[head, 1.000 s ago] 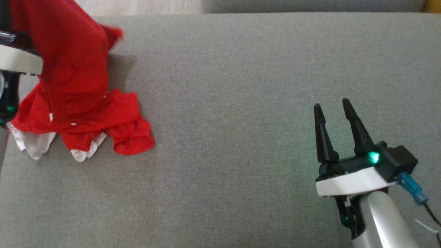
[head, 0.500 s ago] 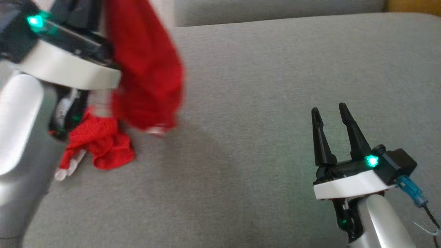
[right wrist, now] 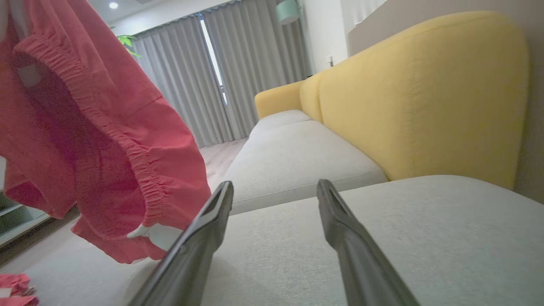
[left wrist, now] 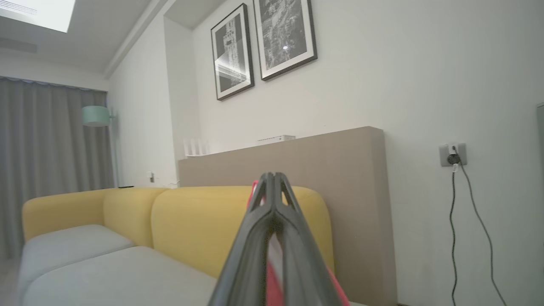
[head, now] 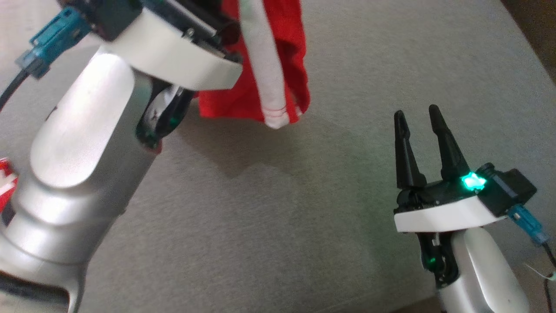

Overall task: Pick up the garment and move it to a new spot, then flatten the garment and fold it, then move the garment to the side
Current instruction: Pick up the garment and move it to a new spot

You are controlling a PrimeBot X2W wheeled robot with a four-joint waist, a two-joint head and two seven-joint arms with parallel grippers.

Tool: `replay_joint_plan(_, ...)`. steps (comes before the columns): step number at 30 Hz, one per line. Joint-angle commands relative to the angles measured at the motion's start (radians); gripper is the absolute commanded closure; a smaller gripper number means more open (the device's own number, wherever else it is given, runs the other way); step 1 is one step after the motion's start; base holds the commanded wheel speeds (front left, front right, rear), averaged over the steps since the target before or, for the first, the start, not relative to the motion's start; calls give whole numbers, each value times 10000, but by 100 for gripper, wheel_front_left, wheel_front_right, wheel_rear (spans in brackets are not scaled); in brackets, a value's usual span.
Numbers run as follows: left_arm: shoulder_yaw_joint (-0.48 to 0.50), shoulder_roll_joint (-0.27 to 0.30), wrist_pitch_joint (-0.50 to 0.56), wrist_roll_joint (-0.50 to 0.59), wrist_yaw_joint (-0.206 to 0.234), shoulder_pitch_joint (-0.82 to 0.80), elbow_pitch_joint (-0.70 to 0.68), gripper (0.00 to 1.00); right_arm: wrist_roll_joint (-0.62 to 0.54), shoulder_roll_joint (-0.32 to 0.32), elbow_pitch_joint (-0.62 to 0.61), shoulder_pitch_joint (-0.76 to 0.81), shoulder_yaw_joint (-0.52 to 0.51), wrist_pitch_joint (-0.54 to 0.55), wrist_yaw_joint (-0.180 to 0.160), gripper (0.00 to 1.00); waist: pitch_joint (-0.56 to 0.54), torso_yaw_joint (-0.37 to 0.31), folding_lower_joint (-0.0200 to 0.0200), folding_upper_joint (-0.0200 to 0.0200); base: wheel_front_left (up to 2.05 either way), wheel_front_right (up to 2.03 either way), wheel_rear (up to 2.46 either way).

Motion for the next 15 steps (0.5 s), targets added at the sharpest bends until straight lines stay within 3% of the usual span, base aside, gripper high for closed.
replay_joint_plan(1, 356, 194, -92, 128, -65, -637, -172, 100, 91, -39, -390, -390, 253, -105, 77, 0, 351, -529, -1, -1, 0, 0, 0)
replay_joint_plan(5, 338, -109, -474, 142, -251, -1082, 367, 100, 273, -39, -499, -489, 251, -105, 77, 0, 579, -911, -1, -1, 0, 0, 0)
replay_joint_plan(10, -97, 55, -569, 18, -653, -638, 1843, 100, 340, -39, -578, -452, 107, -105, 77, 0, 683, -924, -1, -1, 0, 0, 0)
replay_joint_plan(11, -182, 143, -566, 17, -693, -479, 2162, 57, 315, -39, -581, -442, 72, -105, 77, 0, 681, -859, -1, -1, 0, 0, 0)
replay_joint_plan(12, -256, 244, -567, 37, -711, -299, 2502, 0, 283, -39, -588, -437, 50, -105, 77, 0, 666, -788, -1, -1, 0, 0, 0)
replay_joint_plan(15, -404, 633, -880, 326, -671, 149, 3368, 0, 153, -39, -608, -422, -10, -105, 77, 0, 605, -518, -1, -1, 0, 0, 0)
